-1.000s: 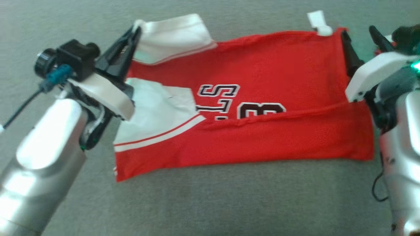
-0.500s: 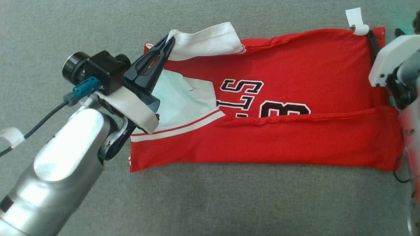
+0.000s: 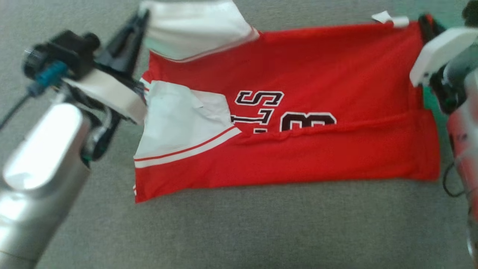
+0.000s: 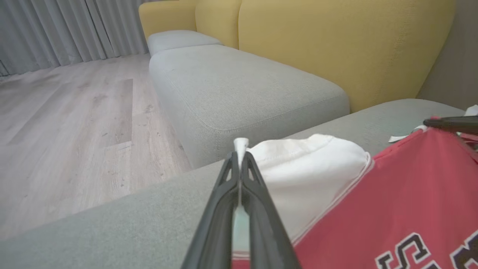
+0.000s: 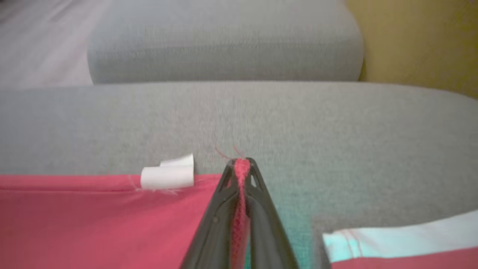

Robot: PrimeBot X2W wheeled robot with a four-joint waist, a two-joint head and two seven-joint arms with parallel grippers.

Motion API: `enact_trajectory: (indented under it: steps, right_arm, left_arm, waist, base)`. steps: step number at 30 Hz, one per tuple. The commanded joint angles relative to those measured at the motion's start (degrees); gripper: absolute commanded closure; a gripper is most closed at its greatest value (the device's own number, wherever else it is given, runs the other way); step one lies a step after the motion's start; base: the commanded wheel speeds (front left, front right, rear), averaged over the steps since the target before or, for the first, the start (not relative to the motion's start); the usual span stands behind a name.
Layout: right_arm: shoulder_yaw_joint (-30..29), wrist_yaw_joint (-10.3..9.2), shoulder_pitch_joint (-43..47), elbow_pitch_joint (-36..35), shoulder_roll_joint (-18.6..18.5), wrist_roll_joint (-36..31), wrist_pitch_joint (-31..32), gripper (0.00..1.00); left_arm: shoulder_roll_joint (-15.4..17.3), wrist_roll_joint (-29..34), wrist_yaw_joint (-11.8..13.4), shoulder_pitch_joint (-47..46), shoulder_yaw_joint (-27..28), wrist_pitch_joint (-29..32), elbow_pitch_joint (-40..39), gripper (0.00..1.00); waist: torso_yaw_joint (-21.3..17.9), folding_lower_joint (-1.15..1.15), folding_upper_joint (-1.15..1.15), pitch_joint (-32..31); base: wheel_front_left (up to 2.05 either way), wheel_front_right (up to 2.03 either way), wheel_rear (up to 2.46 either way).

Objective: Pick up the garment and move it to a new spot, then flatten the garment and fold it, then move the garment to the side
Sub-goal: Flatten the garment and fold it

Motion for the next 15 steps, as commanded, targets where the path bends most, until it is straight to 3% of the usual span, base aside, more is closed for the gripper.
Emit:
enact_trajectory:
  steps: [1,7,15]
  right_arm:
    - [1.4,-0.04,-3.7,-2.9,0.1,2.8,-1.9,1.00]
    - [4.0,-0.04,-6.9,-6.5,0.3,11.0,-4.0,1.00]
    - [4.7,-0.04,-9.3,-7.3,0.3,16.7,-8.7,1.00]
  left_arm:
    - [3.5,0.1,0.4,-4.5,3.5,-0.1,0.1,1.00]
    - [3.9,2.9,0.7,-11.1,4.3,-2.0,6.1,1.00]
    - [0.0,5.7,-0.5,-20.1,4.0,-8.9,16.2,1.00]
  waist:
    - [-1.1,0.00,0.00,-0.3]
    - [-2.9,0.00,0.00,0.7]
    - [-3.7,0.00,0.00,1.5]
  base:
    - [0.00,0.00,0.00]
    - [0.00,0.00,0.00]
    - [0.00,0.00,0.00]
